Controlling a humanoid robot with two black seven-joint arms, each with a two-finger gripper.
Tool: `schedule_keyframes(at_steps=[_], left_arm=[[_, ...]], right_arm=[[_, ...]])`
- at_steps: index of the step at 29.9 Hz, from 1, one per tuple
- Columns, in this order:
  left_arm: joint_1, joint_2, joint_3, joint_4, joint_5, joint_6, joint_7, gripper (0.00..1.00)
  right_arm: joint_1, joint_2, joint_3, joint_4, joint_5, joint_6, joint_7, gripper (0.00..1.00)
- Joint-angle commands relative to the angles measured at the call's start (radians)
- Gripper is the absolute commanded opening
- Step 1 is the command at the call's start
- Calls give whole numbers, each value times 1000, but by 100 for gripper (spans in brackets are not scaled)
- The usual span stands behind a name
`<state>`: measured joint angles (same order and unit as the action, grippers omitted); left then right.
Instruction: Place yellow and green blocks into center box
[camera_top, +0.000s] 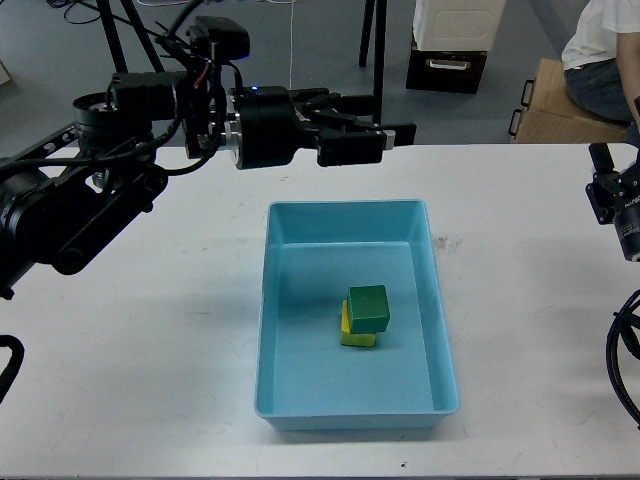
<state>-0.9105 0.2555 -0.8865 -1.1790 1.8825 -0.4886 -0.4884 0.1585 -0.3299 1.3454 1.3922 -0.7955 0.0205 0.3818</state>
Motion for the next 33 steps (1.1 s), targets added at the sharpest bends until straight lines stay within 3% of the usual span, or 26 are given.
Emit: schedule_keyframes(at_steps=[1, 9, 15, 16, 19, 22, 25, 33], left_arm=[[116, -12, -178, -7, 1, 0, 0, 99], [295, -33, -285, -4, -107, 0, 0, 99], [406, -71, -272, -4, -533, 0, 0, 99], [418, -74, -270, -4, -643, 11, 19, 100], [455, -73, -266, -4, -973, 132, 189, 100], [493, -70, -264, -5, -1291, 211, 272, 100], [553, -70, -264, -16, -1495, 245, 300, 100], [748, -140, -345, -157, -1865, 266, 289, 100]], right_arm=[[85, 2, -57, 1, 142, 24, 0, 99], [119, 46, -58, 2, 376, 68, -1, 99], [90, 118, -49, 7, 518, 130, -1, 99], [85, 120, -45, 8, 527, 140, -1, 99], [62, 121, -34, 7, 555, 174, -6, 99], [35, 124, -28, 5, 628, 194, -29, 99], [7, 155, -5, 2, 716, 196, -49, 99], [-103, 173, 6, 2, 866, 246, -83, 99]])
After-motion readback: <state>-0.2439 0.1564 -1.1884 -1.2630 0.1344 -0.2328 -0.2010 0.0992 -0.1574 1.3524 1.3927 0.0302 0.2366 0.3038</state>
